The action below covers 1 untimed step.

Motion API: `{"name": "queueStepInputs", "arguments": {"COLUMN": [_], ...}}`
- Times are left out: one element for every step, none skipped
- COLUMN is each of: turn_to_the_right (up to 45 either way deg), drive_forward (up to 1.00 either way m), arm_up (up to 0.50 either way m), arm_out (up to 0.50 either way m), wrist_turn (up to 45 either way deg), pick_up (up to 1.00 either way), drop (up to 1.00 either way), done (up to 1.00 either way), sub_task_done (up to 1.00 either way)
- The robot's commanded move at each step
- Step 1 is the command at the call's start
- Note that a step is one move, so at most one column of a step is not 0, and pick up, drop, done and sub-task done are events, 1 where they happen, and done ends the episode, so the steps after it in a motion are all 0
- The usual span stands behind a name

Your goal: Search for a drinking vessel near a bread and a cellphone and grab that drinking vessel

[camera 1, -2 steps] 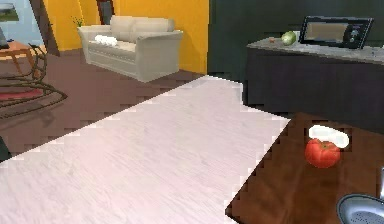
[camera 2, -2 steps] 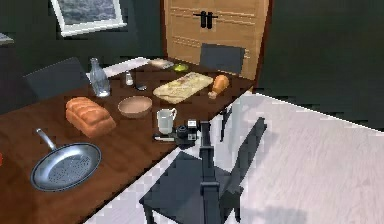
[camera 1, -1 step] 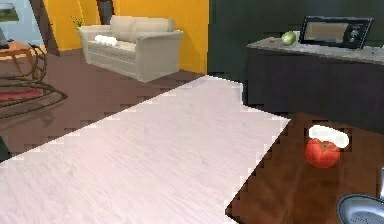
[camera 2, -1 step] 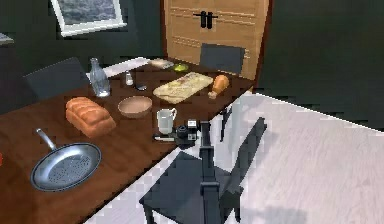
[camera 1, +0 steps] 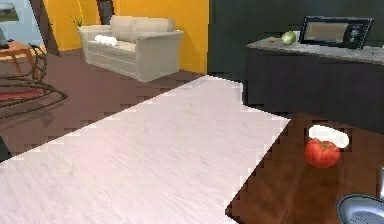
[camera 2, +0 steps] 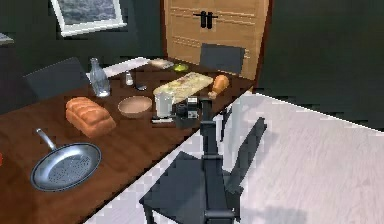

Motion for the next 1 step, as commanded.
{"name": "queueStepInputs", "arguments": {"turn_to_the_right": [0.0], "drive_forward": [0.0], "arm_up": [0.0], "arm_out": [0.0], "wrist_turn": [0.0], "pick_up": [0.0], "drop": [0.0], "done": [1.0], "sub_task_done": [0.0]}}
